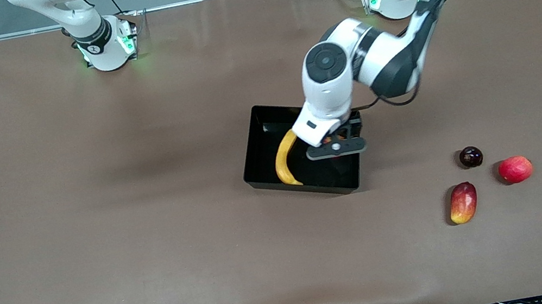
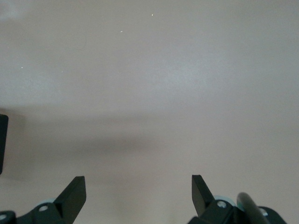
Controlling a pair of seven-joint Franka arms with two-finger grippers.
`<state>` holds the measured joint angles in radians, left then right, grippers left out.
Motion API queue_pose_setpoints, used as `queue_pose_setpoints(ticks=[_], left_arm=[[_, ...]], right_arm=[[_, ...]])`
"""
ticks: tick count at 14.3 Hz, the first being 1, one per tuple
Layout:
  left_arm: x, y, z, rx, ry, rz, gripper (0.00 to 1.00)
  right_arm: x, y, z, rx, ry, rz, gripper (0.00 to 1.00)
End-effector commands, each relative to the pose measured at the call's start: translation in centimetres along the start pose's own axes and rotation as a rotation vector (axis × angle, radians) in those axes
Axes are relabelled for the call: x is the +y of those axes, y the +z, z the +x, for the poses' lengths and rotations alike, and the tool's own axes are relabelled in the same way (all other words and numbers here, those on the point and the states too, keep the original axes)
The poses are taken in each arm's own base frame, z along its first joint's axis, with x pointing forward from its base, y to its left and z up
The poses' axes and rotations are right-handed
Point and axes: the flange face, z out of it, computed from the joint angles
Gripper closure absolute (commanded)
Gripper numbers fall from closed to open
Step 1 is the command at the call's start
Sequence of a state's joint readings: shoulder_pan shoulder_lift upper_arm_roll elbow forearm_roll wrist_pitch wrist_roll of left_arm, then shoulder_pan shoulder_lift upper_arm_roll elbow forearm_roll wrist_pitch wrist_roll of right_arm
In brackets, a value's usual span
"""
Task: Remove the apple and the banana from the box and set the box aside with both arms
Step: 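Carry the apple beside the mango and plum, lower it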
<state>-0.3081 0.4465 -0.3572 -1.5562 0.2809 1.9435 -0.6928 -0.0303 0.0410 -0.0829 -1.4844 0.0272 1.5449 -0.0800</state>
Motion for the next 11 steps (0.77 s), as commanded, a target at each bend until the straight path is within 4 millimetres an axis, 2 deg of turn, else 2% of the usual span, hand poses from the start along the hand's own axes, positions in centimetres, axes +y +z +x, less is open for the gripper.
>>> queue_pose_setpoints(ticks=[1, 3, 6, 7, 9, 11], left_arm=[[-6.2, -2.4, 3.6, -0.001, 0.044, 0.009, 1.0], [-10.9, -2.2, 5.4, -0.014, 0.075, 0.001, 1.0], [-17.0, -0.3, 7.3, -0.047, 0.123, 0.0, 1.0], [-19.7, 0.4, 8.1, -0.054, 0.126, -0.002, 1.0], [-23.5, 2.2, 9.3, -0.064, 0.141, -0.01, 1.0], [-25.9, 4.7, 10.1, -0.071, 0.141, -0.029, 1.0]], right_arm=[[0.1, -0.1, 0.1, 0.004, -0.006, 0.003, 0.0], [-0.1, -0.1, 0.1, 0.004, -0.009, 0.003, 0.0], [-0.1, -0.1, 0.1, 0.004, -0.009, 0.003, 0.0], [-0.2, -0.1, 0.1, 0.004, -0.01, 0.003, 0.0], [-0.2, -0.1, 0.1, 0.004, -0.01, 0.003, 0.0], [-0.3, -0.1, 0.1, 0.004, -0.012, 0.003, 0.0]])
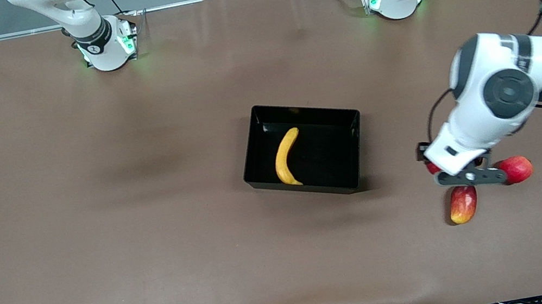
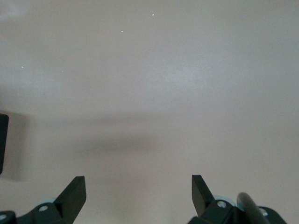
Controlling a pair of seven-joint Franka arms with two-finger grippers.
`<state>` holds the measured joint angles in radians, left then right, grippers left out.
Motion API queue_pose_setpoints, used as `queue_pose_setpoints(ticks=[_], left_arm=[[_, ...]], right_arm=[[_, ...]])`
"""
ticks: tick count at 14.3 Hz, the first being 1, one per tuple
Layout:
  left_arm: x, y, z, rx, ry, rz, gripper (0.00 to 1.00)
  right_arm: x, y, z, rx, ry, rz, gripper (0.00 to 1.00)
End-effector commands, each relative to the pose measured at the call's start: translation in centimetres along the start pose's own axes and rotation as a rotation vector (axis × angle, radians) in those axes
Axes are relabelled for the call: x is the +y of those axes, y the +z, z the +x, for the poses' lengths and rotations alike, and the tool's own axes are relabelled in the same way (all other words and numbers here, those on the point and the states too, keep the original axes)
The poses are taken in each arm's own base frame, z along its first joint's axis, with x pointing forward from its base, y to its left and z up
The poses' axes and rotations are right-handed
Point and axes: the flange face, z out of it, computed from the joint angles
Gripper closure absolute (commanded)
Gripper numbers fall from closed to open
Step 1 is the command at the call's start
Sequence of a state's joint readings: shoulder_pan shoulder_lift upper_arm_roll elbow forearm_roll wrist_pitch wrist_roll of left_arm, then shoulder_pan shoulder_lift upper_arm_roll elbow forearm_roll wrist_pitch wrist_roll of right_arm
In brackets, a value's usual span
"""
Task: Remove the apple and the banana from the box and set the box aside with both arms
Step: 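Carry the apple beside the mango and plum, lower it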
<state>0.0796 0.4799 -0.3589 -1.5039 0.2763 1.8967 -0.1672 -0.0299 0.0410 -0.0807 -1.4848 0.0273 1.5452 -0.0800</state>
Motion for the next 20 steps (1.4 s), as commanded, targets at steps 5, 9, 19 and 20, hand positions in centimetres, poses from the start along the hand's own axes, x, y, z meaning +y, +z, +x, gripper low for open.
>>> queue_pose_setpoints(ticks=[5, 9, 19, 20], left_arm=[[-1.1, 11.5, -1.0, 0.007, 0.006, -0.06, 1.0], [-2.5, 15.8, -2.3, 0.003, 0.024, -0.044, 1.0], [-3.6, 17.1, -2.8, 0.049, 0.063, -0.003, 0.0], [-3.6, 15.2, -2.6, 0.071, 0.063, 0.007, 0.0]], right_arm=[[-0.2, -0.1, 0.1, 0.004, -0.011, 0.003, 0.0], [-0.2, -0.1, 0.1, 0.004, -0.011, 0.003, 0.0], [-0.3, -0.1, 0.1, 0.004, -0.012, 0.003, 0.0], [-0.3, -0.1, 0.1, 0.002, -0.012, 0.003, 0.0]])
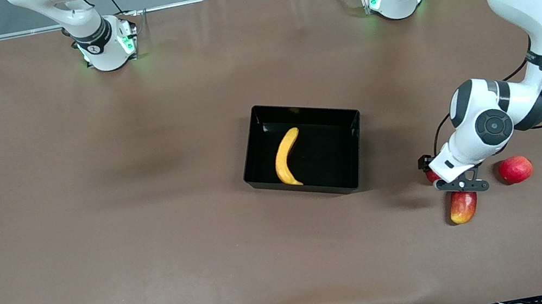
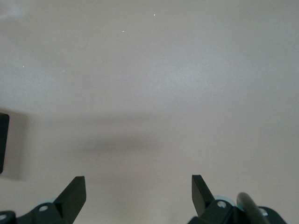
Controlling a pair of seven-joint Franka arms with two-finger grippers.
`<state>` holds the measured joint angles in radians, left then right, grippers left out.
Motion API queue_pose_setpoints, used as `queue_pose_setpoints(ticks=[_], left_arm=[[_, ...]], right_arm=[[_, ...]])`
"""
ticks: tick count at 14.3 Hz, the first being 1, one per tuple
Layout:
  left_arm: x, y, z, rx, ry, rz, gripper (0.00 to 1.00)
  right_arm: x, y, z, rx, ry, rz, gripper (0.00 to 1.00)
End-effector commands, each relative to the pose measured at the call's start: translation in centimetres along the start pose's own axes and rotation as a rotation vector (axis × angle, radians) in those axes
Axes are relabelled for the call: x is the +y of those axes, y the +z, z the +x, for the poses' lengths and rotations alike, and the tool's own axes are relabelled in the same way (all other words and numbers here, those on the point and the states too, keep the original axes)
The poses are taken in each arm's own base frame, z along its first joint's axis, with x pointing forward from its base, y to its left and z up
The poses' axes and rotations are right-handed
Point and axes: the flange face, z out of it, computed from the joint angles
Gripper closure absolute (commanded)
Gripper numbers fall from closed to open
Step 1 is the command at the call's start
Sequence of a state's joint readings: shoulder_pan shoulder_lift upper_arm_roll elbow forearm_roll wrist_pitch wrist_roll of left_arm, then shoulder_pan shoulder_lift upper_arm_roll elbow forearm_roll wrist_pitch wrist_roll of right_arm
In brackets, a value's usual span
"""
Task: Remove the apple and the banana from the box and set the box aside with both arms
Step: 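Carry the apple beside the mango and plum, lower it, then open the left gripper to release the apple on the table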
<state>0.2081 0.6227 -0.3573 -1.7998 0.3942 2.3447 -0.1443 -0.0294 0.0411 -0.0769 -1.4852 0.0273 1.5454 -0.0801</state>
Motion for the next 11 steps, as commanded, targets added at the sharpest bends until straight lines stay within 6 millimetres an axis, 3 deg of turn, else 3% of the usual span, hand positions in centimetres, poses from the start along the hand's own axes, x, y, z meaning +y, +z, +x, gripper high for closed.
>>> queue_pose_setpoints(ticks=[1, 5, 9, 11], left_arm=[[0.4, -6.0, 0.0, 0.048, 0.012, 0.048, 0.0], [6.9, -13.5, 0.0, 0.088, 0.051, 0.052, 0.0], [16.7, -16.9, 0.1, 0.126, 0.042, -0.011, 0.0], [23.1, -17.2, -1.2, 0.127, 0.003, -0.028, 0.0]], right_arm=[[-0.1, -0.2, 0.1, 0.004, -0.008, 0.003, 0.0], [-0.1, -0.1, 0.1, 0.001, -0.008, 0.003, 0.0], [-0.1, -0.2, 0.1, 0.003, -0.008, 0.003, 0.0], [-0.1, -0.1, 0.1, 0.001, -0.008, 0.005, 0.0]])
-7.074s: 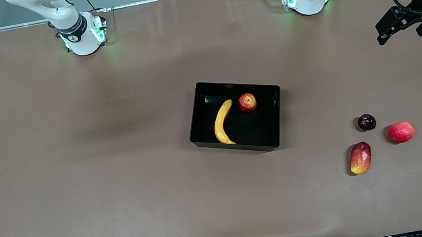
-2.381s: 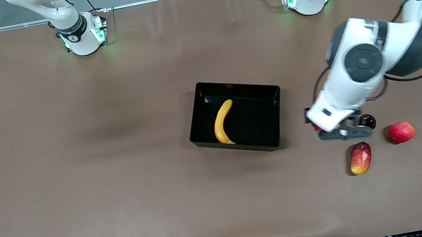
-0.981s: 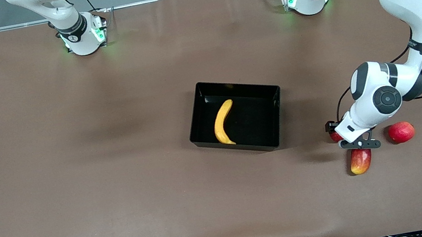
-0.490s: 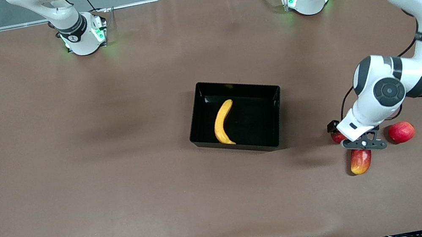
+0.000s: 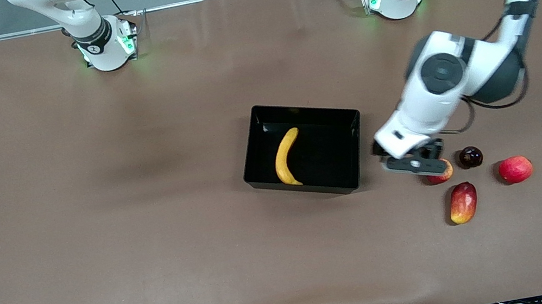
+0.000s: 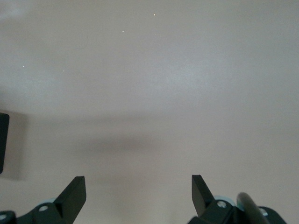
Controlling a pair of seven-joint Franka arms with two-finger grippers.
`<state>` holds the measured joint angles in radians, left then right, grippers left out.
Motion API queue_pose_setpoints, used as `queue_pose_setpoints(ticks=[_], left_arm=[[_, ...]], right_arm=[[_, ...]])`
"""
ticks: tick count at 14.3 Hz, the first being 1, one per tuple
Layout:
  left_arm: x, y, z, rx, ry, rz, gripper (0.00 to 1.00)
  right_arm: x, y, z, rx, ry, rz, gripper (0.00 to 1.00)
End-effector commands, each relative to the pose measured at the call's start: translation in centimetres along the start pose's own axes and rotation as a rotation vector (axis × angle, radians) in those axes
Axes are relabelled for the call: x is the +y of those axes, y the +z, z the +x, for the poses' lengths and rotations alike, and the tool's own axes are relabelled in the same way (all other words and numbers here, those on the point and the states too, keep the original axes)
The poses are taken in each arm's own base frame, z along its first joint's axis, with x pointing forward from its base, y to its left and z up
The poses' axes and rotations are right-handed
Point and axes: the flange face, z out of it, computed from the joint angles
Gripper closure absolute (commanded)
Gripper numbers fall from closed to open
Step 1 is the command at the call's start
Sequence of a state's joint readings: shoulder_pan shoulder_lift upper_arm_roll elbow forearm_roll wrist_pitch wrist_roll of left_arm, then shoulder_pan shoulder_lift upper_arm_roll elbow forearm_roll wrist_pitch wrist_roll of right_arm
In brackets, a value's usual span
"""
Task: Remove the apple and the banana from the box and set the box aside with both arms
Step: 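Reach the left gripper into the box and grasp the banana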
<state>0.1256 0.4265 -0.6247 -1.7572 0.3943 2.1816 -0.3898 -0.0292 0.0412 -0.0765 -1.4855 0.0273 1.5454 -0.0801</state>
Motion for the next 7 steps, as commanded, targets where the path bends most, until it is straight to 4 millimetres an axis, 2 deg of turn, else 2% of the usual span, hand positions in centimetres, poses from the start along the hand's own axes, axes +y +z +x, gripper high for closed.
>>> queue_pose_setpoints(ticks=[1, 5, 7], left_arm=[[7.4, 0.2, -1.1, -0.019, -0.068, -0.016, 0.0], [17.6, 2.0, -2.7, -0.039, -0.072, -0.061, 0.0], [20.6, 3.8, -3.5, -0.067, -0.042, -0.08, 0.0]], right_arm=[[0.0, -0.2, 0.1, 0.003, -0.007, 0.005, 0.0], [0.0, -0.1, 0.1, 0.002, -0.007, 0.005, 0.0], [0.0, -0.1, 0.1, 0.002, -0.007, 0.005, 0.0]])
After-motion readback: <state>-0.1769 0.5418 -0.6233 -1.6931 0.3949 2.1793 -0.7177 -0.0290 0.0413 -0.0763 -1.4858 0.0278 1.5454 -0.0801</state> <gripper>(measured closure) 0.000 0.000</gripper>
